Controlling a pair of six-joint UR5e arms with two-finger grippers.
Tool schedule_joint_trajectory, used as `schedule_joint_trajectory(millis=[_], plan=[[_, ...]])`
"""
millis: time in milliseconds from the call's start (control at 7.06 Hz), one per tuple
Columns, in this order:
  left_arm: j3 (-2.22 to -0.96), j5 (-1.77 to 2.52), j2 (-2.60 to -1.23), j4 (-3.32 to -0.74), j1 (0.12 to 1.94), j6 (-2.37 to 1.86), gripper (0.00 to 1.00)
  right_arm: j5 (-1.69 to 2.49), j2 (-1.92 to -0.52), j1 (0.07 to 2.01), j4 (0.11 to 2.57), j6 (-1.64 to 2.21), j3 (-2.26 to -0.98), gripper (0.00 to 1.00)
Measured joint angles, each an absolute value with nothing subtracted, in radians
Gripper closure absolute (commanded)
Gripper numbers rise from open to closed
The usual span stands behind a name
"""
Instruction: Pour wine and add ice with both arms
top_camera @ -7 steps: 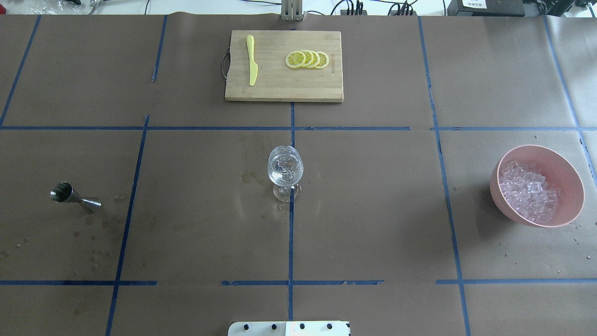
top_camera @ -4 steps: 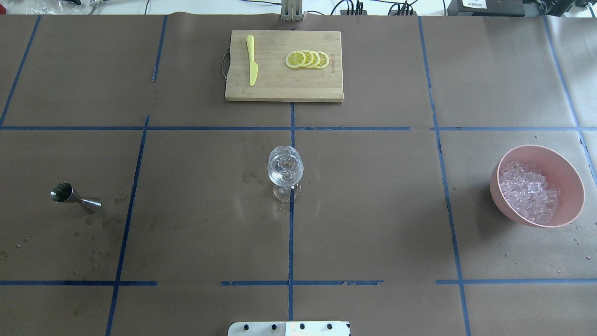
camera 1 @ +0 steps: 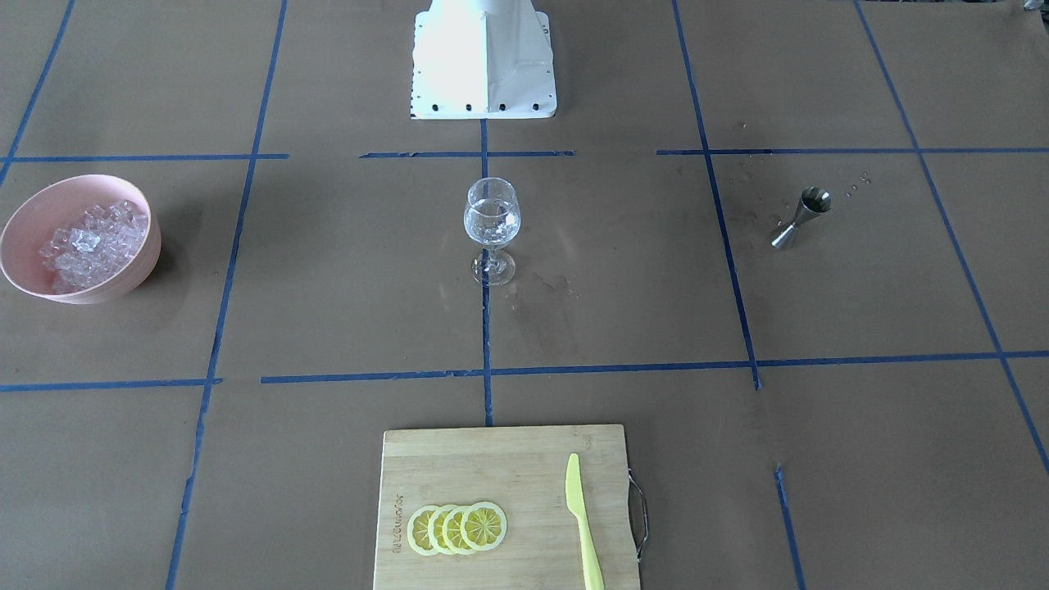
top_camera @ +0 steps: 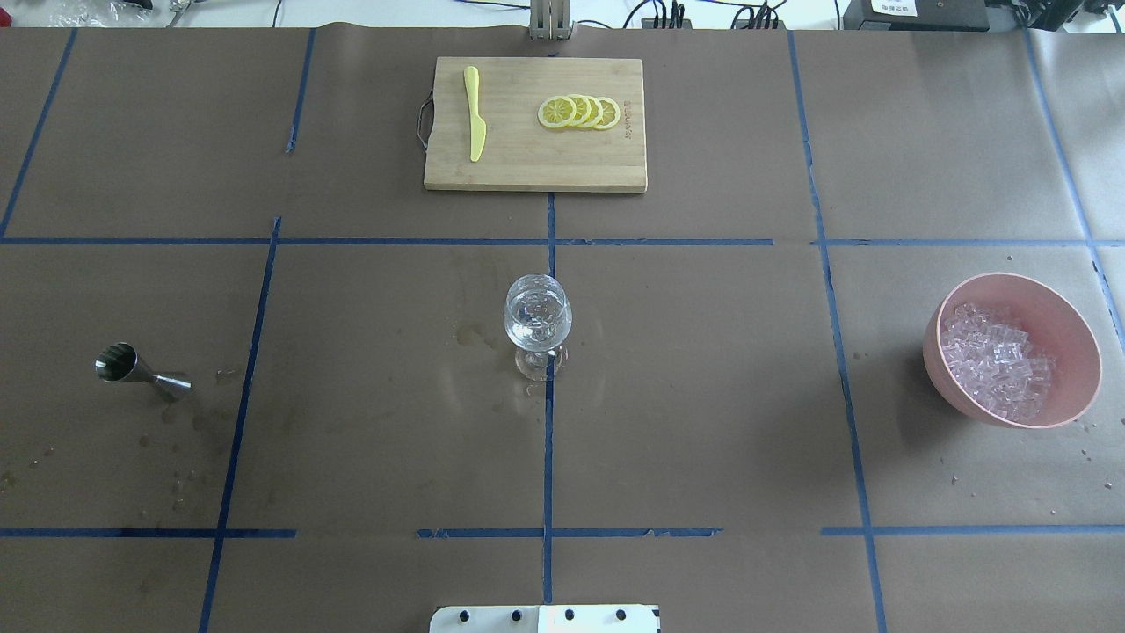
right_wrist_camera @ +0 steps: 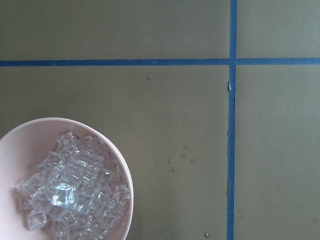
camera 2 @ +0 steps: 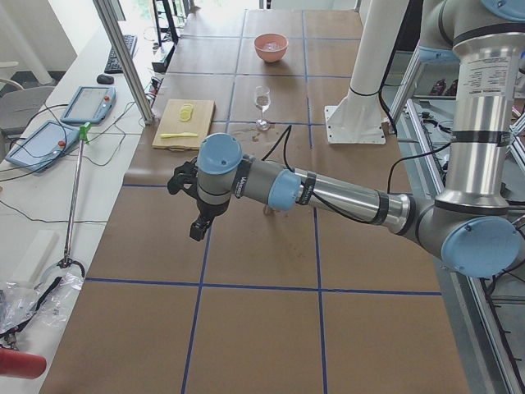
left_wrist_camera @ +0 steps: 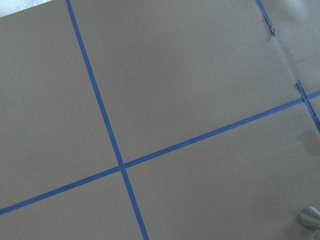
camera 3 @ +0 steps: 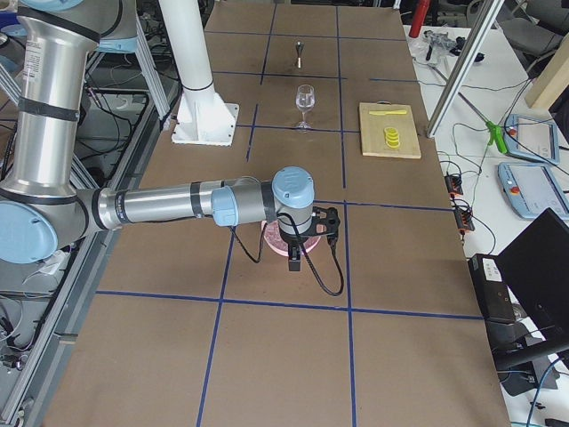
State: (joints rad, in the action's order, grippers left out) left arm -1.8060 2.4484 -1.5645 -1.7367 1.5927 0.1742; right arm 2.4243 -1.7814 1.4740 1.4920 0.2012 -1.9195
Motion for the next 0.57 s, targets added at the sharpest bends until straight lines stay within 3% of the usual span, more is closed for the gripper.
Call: schedule_joint_trajectory(millis=[283, 567], plan=[[-1.782, 2.619, -1.528, -1.863, 1.580, 0.161, 0.09, 2.433, -1.782, 1.449, 1.458, 0.229, -1.919, 0.00], [-1.769, 2.690, -1.470, -2.017, 1.527, 0.097, 0.05, 2.434, -1.782, 1.419, 1.440, 0.240, -1.918, 0.00]])
